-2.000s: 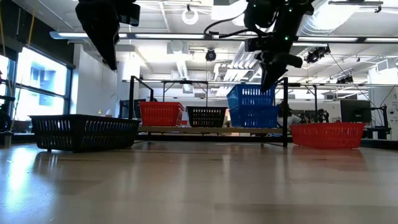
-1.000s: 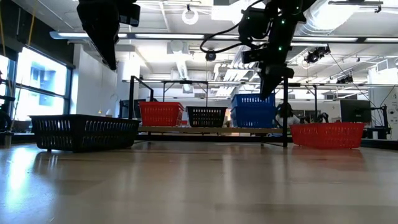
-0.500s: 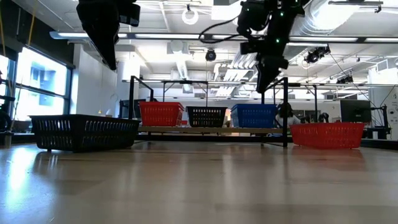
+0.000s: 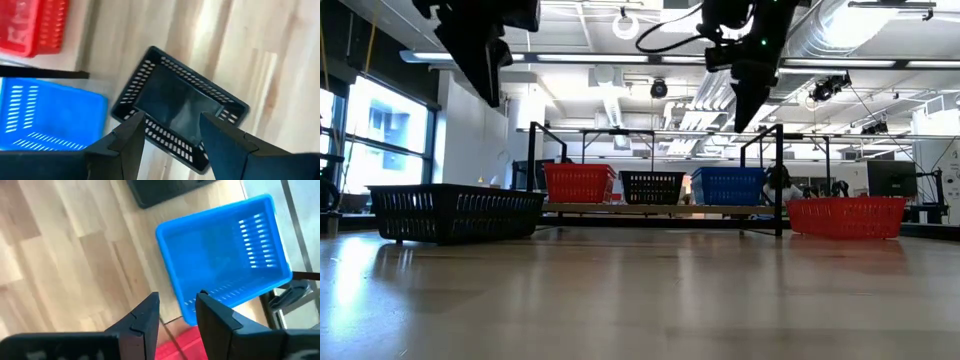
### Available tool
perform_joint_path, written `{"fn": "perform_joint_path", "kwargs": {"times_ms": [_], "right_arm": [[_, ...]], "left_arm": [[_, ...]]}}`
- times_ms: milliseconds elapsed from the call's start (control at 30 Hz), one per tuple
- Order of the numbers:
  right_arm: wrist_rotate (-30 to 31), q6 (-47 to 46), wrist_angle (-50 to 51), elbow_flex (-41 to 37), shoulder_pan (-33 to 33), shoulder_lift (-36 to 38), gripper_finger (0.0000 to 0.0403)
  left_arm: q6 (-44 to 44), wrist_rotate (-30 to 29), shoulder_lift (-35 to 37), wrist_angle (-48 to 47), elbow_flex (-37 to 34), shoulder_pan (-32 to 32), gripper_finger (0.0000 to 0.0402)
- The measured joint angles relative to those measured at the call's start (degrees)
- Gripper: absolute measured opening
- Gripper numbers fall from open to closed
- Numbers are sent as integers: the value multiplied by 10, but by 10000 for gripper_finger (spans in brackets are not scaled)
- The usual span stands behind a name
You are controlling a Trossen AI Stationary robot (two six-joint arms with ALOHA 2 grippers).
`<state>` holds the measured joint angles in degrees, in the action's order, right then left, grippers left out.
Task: Stack baskets on shelf by color
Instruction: Stack the top black basket on top of the black basket on the shelf
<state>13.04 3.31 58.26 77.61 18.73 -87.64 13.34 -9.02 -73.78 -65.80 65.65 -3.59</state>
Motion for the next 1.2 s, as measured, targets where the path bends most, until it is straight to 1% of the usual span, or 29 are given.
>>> {"fn": "perform_joint_path", "kwargs": {"times_ms": [100, 233, 300, 400, 533, 633, 767, 833, 933, 1067, 1200], "right_arm": [[0, -29, 0, 10, -20, 0, 113], [0, -82, 0, 19, -49, 0, 113], [0, -114, -1, 19, -64, 0, 113], [-4, -164, 0, 19, -86, 0, 113], [-9, -217, 0, 19, -119, 0, 113], [-14, -249, 0, 19, -145, 0, 113], [-16, -289, 0, 19, -180, 0, 113], [-16, -309, 0, 19, -195, 0, 113], [-17, -341, -4, 19, -218, 0, 113], [-17, -372, -17, 19, -246, 0, 113], [-16, -397, -29, 19, -270, 0, 113]], "left_arm": [[0, 2, 0, -3, 0, 28, 179], [-5, 29, 0, -9, 0, 66, 179], [3, 32, 0, -11, 0, 83, 179], [50, 32, 0, -26, 0, 102, 179], [157, 17, 0, -53, -16, 117, 179], [227, 16, 1, -62, -46, 122, 179], [282, 22, 6, -46, -82, 129, 179], [304, 18, 5, -43, -95, 130, 179], [337, -8, 6, -43, -109, 129, 179], [378, -23, 6, -41, -131, 112, 179], [400, -36, 6, -26, -157, 91, 179]]}}
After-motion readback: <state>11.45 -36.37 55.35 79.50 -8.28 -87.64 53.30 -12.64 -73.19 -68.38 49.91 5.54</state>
